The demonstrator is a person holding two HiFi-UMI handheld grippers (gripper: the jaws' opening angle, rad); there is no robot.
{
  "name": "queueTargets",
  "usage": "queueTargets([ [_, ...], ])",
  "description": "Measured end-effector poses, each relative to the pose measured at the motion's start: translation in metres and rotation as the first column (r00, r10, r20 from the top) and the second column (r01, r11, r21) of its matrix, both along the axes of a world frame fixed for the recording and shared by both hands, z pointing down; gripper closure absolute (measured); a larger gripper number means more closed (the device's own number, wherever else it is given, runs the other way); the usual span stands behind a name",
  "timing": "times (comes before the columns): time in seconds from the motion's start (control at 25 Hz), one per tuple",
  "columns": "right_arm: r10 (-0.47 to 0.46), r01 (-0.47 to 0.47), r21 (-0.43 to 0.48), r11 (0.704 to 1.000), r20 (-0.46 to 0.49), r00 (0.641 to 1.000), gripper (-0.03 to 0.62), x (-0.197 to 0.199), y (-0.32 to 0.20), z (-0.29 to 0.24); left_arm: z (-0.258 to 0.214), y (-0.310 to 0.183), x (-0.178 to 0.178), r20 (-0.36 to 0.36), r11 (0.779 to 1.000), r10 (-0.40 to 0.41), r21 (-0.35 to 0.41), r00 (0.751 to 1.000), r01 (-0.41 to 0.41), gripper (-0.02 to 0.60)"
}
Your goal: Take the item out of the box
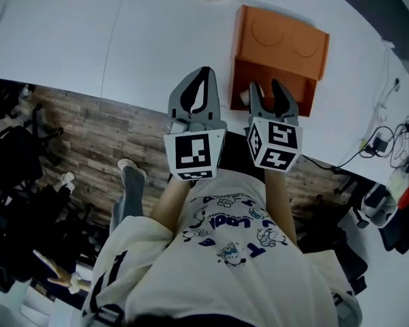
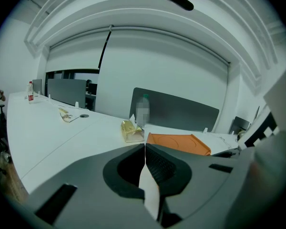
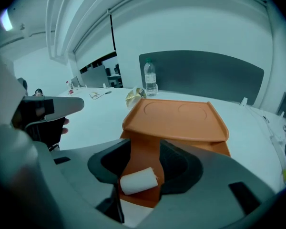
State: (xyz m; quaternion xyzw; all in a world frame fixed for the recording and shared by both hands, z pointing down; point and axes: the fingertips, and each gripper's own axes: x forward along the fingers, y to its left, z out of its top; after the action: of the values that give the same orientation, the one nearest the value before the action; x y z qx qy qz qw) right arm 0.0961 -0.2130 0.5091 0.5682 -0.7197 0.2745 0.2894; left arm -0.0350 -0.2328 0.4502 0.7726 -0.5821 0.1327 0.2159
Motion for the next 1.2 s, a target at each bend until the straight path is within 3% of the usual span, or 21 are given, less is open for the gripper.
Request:
queueTargets([
  [1.2, -0.154, 0.144, -0.236, 0.961, -0.025, 0.988, 0.345, -0.009, 0.023, 0.045, 0.031, 0.004, 0.004, 0.0, 0.995, -0.053, -0.087, 0.999, 0.053, 0.563],
])
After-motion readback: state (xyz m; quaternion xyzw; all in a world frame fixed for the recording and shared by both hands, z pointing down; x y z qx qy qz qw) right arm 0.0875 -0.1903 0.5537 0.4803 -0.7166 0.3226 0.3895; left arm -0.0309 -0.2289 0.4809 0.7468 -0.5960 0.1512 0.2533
